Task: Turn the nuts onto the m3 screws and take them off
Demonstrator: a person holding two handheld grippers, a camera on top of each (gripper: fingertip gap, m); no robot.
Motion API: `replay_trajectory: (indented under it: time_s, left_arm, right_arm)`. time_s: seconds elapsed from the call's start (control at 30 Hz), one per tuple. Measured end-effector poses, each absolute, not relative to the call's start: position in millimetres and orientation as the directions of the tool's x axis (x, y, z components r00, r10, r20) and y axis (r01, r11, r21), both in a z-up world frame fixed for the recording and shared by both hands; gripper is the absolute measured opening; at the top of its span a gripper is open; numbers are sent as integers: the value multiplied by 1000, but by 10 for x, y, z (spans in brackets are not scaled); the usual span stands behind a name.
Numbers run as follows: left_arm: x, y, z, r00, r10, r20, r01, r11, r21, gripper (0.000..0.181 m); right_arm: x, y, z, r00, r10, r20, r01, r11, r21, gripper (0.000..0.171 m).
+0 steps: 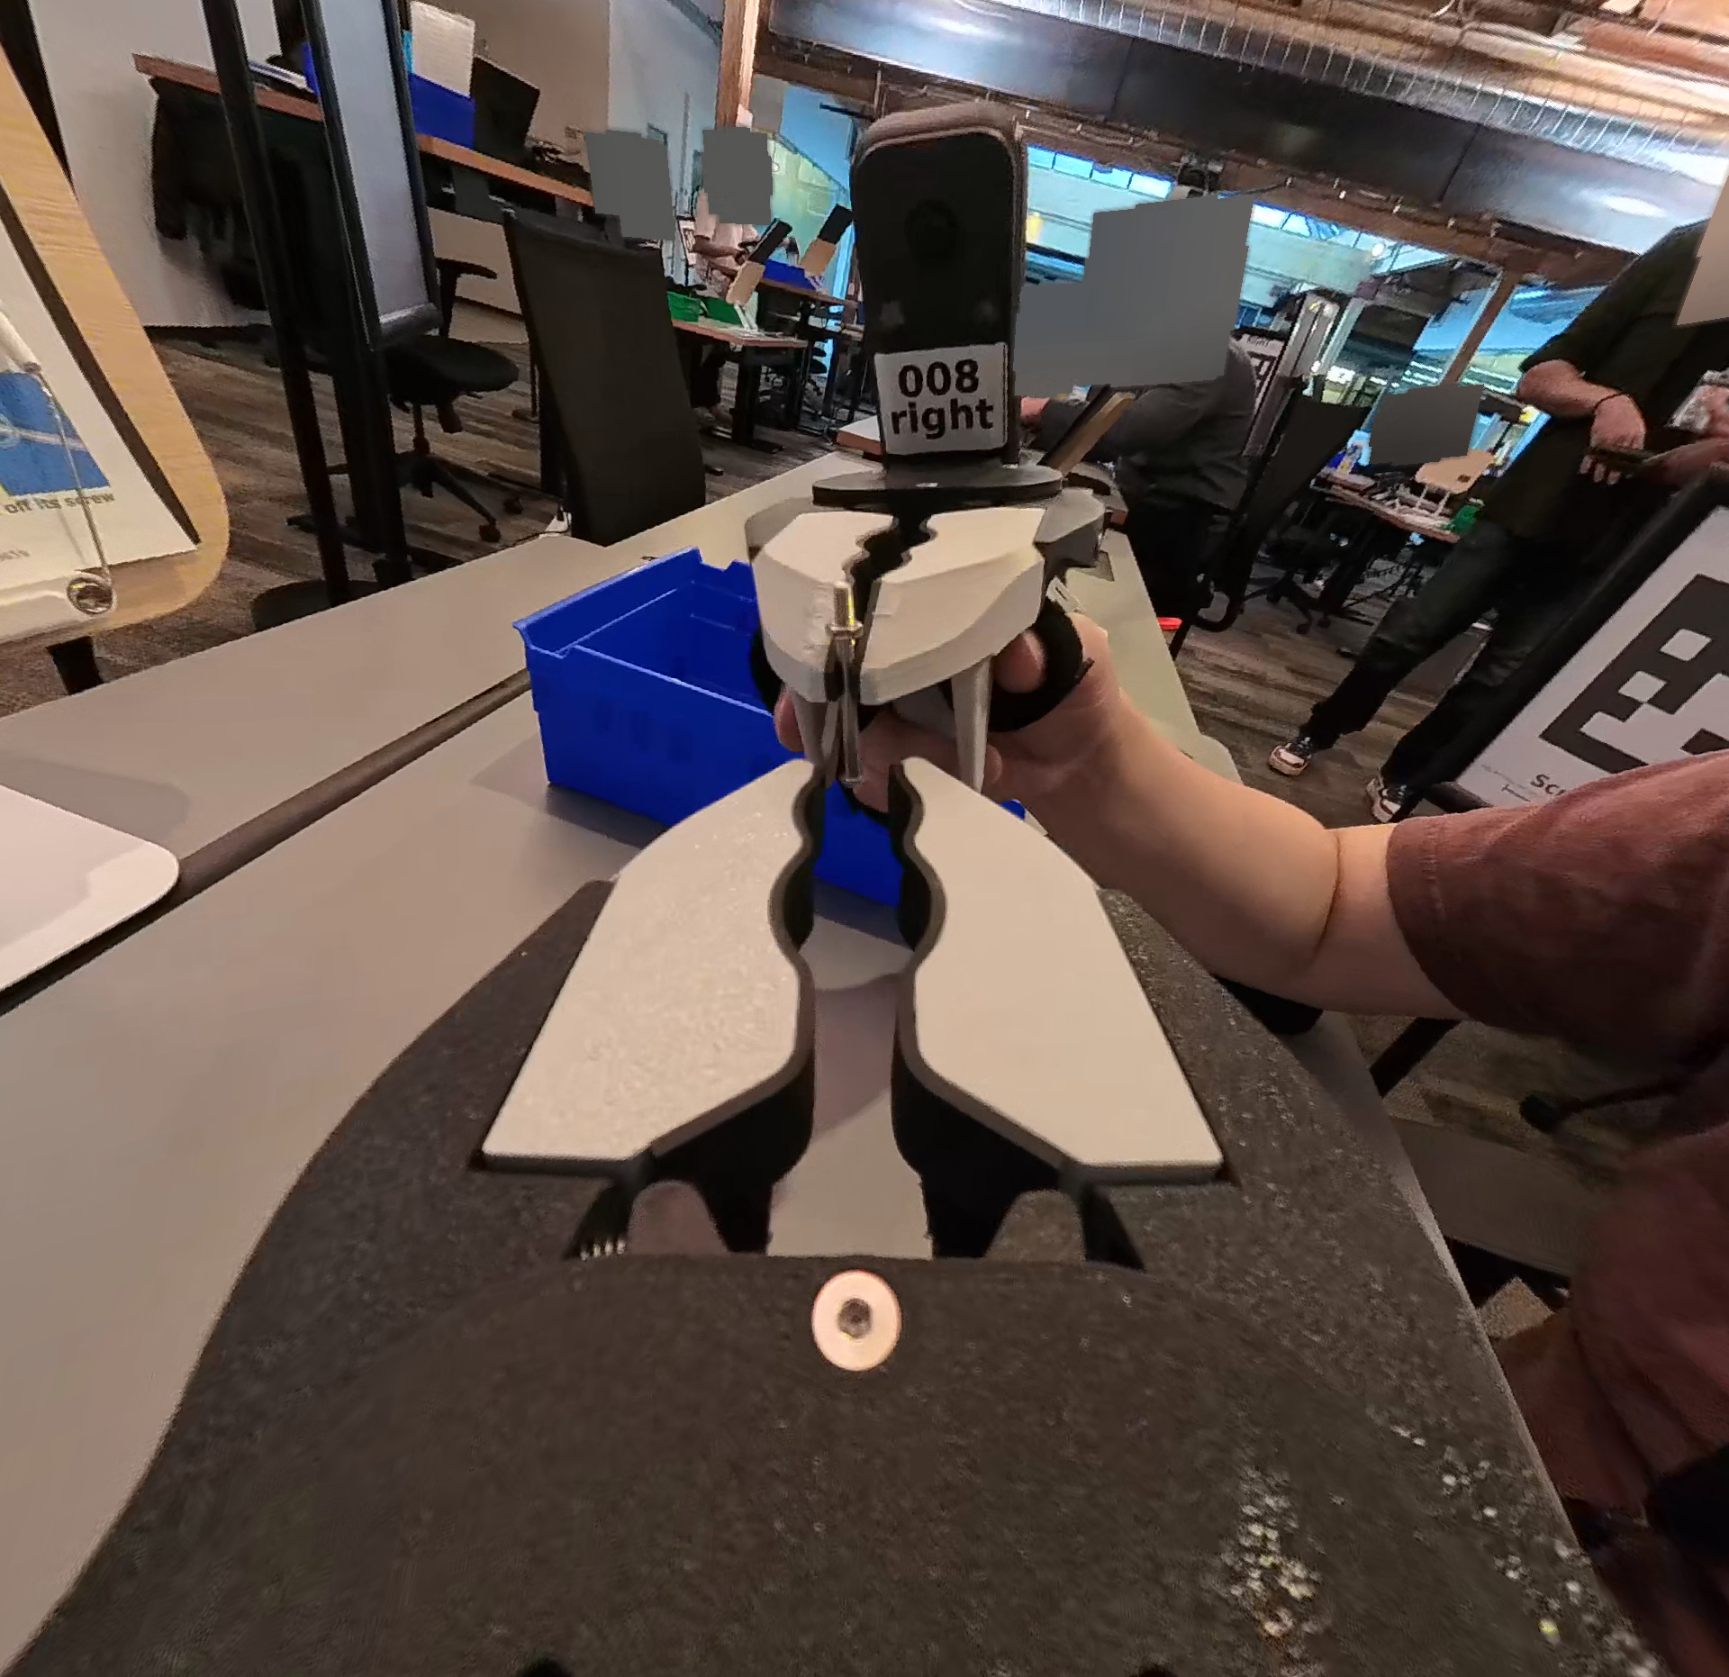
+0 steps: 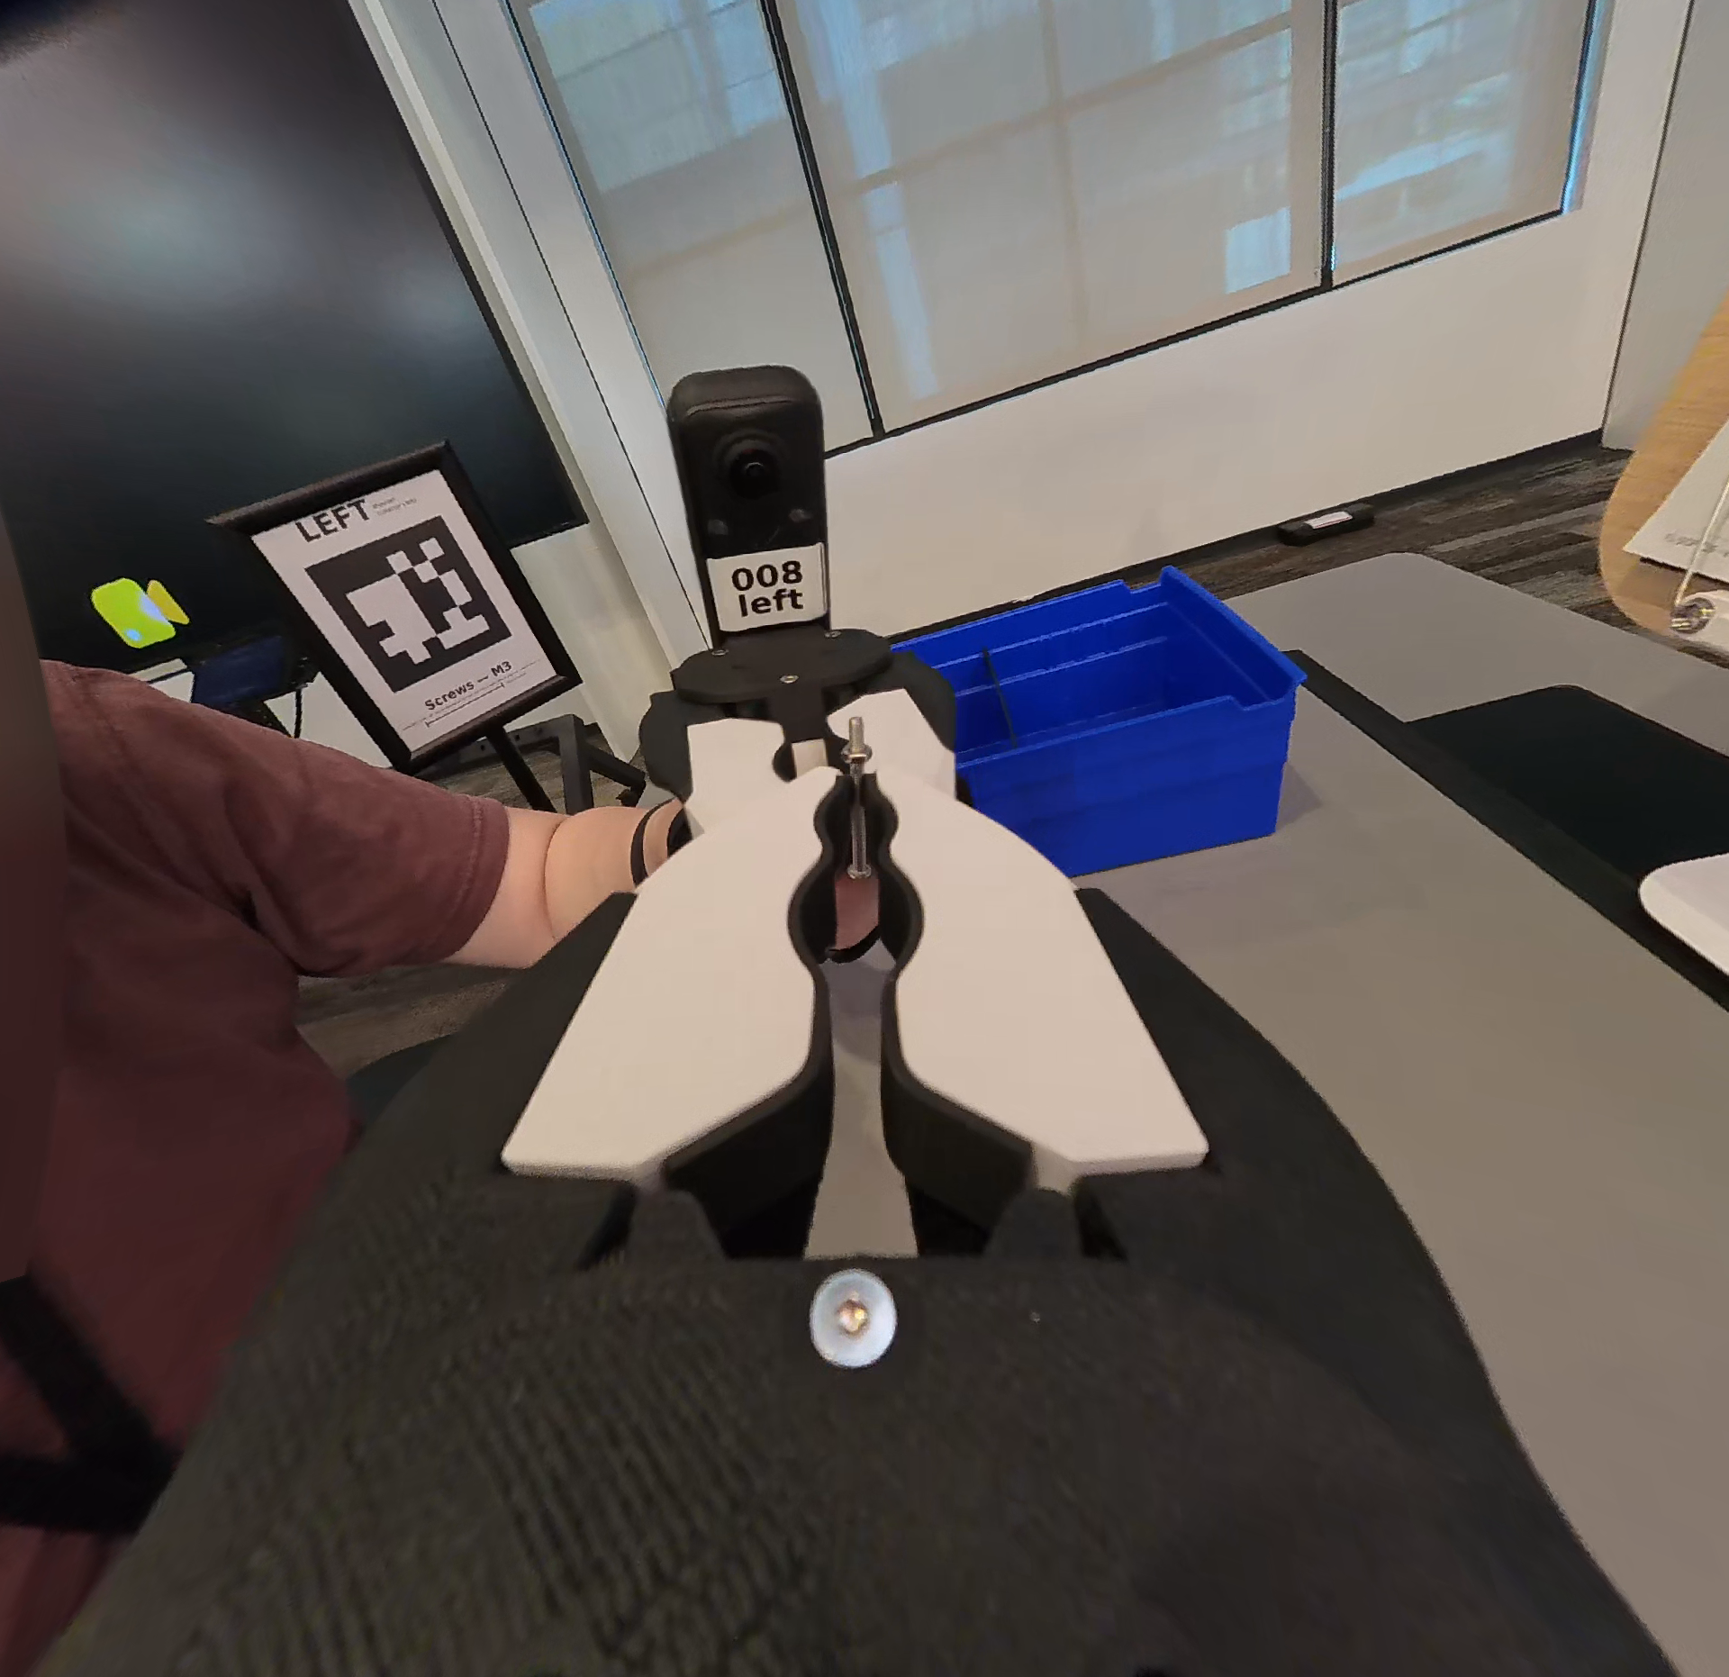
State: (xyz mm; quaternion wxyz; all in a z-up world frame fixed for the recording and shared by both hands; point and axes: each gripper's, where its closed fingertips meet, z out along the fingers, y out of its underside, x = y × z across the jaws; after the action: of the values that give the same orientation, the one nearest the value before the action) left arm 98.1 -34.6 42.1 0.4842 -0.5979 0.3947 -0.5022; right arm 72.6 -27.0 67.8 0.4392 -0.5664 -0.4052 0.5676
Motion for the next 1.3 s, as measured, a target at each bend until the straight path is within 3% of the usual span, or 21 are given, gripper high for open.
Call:
replay_trajectory:
  time_s: [0.37, 0.5, 0.6, 0.7, 0.83, 0.93, 1.03, 1.1, 1.17, 1.3]
  left_arm:
    - [953, -344, 459, 185, -957, 221, 40, -218, -975, 4]
    - [946, -338, 470, 184, -956, 229, 49, -223, -973, 4]
    - [939, -323, 503, 181, -948, 262, 77, -252, -965, 21]
    - [943, -357, 517, 167, -954, 247, 57, -241, -969, 22]
    - [939, -369, 521, 182, -958, 220, 28, -218, -975, 21]
    - [939, -365, 498, 206, -960, 190, -8, -196, -981, 19]
    - [948, -392, 486, 201, -963, 180, -38, -191, -981, 17]
    - [954, -409, 475, 191, -964, 187, -54, -201, -978, 17]
    - [953, -416, 466, 186, -963, 193, -70, -209, -975, 17]
    - [914, -392, 490, 202, -960, 194, -68, -211, -975, 16]
  right_arm:
    - [696, -258, 636, 41, 956, -290, -17, -289, -957, 9]
    - [683, -277, 640, 28, 956, -291, -16, -290, -957, 3]
    - [710, -292, 683, 9, 949, -314, -24, -314, -949, 3]
    - [805, -255, 756, 32, 942, -335, -31, -334, -942, 3]
    - [1108, -212, 851, 144, 940, -311, 51, -321, -946, 3]
    - [1730, -46, 798, 428, 882, -197, 211, -309, -927, 3]
    - [2578, 119, 503, 729, 667, -155, 283, -499, -819, 3]
    - [3190, 239, 97, 888, 457, -47, 309, -669, -676, 3]
    - [3584, 284, -373, 943, 333, -9, 285, -819, -498, 3]
    - [3867, 331, -1144, 964, 264, -46, 248, -943, -221, 3]
